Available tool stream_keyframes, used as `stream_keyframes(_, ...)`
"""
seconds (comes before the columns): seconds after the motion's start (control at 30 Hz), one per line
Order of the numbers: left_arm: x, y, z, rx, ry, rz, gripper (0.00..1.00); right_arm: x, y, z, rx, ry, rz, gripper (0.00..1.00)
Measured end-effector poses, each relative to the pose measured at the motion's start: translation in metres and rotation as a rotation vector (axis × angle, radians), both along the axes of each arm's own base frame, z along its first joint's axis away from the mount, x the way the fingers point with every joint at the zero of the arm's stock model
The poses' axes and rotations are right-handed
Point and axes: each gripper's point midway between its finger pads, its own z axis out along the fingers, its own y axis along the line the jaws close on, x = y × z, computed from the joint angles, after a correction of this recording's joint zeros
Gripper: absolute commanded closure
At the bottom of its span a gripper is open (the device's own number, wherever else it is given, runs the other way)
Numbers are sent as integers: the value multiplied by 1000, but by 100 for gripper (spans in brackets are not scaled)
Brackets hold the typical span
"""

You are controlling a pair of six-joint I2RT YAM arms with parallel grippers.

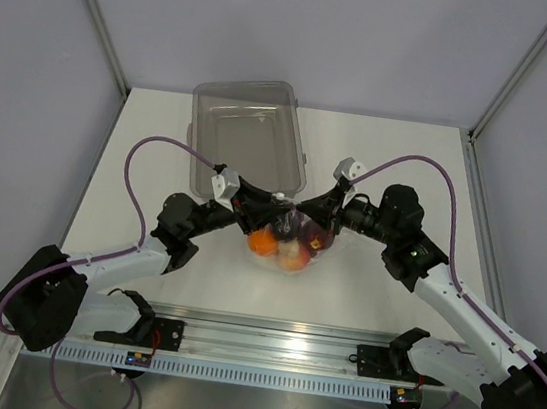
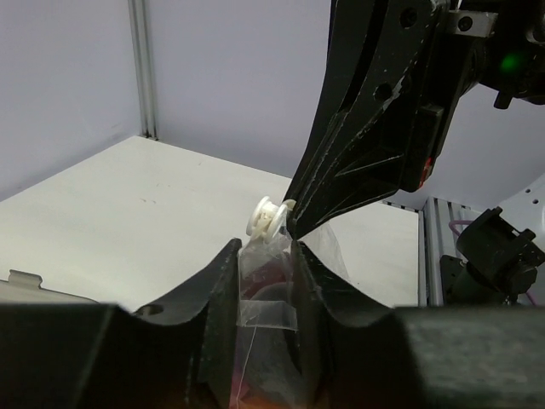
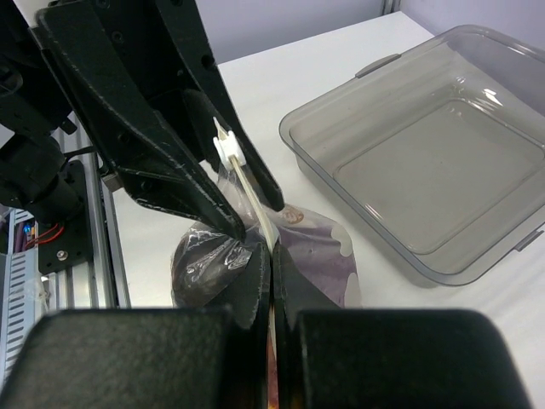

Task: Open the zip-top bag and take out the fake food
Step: Unzip the zipper food storage bag at the center of the board.

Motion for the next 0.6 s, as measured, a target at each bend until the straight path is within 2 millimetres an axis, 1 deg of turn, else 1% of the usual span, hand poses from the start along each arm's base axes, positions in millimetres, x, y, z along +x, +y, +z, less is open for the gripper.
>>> stream_keyframes(0.2,-2,0,0,2,-2,-10,95,0,0,3,7,-9,0,100)
stream_keyframes(0.23,-2,0,0,2,-2,-10,100,0,0,3,7,-9,0,100)
stream_keyframes(0.37,-3,-1,0,3,1,-13,100,0,0,2,7,-6,0,100)
stream_keyframes(0.4,-3,-1,0,4,3,-14,100,0,0,2,6,-6,0,97)
stream_keyframes(0.43,-2,-1,0,6,4,-14,100,0,0,2,6,-4,1,91)
stream_keyframes(0.47,-2,-1,0,8,7,-14,100,0,0,1,5,-3,1,75)
stream_keyframes(0.53,-1,-2,-1,15,16,-15,100,-1,1,2,8,1,11,69)
stream_keyframes(0.57,-1,-2,-3,21,23,-17,100,-2,2,2,11,1,18,63)
stream_keyframes(0.6,-2,-2,-5,26,28,-19,100,-3,3,3,16,1,24,59)
